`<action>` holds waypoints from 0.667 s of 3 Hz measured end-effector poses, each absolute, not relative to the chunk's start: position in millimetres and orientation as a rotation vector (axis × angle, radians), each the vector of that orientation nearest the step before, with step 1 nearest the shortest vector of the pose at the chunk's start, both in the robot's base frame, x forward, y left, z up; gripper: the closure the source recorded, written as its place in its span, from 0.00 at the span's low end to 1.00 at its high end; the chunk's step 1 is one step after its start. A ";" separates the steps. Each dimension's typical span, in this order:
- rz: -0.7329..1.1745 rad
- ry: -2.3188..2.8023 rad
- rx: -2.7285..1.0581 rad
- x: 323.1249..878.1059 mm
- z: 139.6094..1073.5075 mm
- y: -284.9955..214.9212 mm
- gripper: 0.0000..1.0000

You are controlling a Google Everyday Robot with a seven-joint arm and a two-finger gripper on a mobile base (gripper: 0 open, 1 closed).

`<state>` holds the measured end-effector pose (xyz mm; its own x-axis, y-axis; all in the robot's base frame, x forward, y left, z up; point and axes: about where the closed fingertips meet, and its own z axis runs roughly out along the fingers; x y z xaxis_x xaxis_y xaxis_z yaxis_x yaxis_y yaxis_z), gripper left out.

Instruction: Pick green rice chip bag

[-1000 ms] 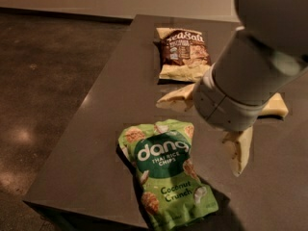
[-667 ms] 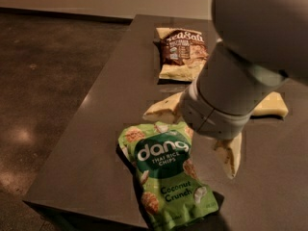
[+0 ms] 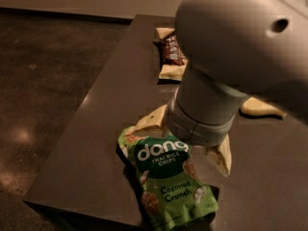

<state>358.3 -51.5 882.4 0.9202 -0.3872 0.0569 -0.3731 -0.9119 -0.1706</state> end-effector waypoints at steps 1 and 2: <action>-0.142 0.492 -2.984 356.3 874.1 -49.6 0.00; -0.159 0.437 -3.032 355.7 866.0 -49.6 0.00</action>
Offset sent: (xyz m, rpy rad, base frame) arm -0.0024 -0.0033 -0.0344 -0.1449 0.0143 0.1409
